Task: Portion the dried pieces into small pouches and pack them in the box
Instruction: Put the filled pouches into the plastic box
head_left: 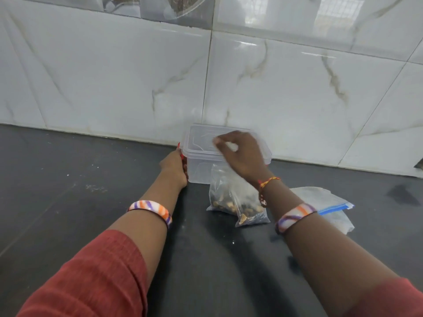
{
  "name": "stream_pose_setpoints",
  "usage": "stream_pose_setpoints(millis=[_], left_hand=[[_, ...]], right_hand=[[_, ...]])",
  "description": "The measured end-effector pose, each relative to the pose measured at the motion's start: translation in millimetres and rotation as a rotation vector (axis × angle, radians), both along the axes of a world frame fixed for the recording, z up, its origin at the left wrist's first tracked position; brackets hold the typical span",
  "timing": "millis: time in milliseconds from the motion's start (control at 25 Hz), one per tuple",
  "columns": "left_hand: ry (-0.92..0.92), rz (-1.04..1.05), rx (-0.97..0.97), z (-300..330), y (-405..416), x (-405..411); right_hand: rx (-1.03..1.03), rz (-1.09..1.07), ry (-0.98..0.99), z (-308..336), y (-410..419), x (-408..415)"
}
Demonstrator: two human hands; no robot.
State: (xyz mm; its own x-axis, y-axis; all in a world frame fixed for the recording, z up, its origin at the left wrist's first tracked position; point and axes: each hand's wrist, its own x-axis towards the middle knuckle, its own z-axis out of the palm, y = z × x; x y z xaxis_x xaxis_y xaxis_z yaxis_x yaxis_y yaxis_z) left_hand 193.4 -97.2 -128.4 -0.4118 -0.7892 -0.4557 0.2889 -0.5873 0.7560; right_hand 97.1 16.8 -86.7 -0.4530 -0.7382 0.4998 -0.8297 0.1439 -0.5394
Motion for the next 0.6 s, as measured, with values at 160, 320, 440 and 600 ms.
stream_pose_setpoints(millis=[160,320,440,600], left_hand=[[-0.047,0.081,0.000,3.6,4.1,0.6],[-0.133,0.160,-0.051,4.5,3.5,-3.1],[-0.166,0.194,-0.058,3.8,-1.8,-9.0],[-0.145,0.245,-0.003,5.1,-7.2,-14.6]], right_hand=[[0.150,0.110,0.174,-6.4,-18.7,20.2],[0.080,0.174,-0.053,-6.3,-23.4,17.2],[0.075,0.185,-0.110,-4.3,-26.0,12.4],[0.078,0.189,-0.171,-2.9,-27.0,8.6]])
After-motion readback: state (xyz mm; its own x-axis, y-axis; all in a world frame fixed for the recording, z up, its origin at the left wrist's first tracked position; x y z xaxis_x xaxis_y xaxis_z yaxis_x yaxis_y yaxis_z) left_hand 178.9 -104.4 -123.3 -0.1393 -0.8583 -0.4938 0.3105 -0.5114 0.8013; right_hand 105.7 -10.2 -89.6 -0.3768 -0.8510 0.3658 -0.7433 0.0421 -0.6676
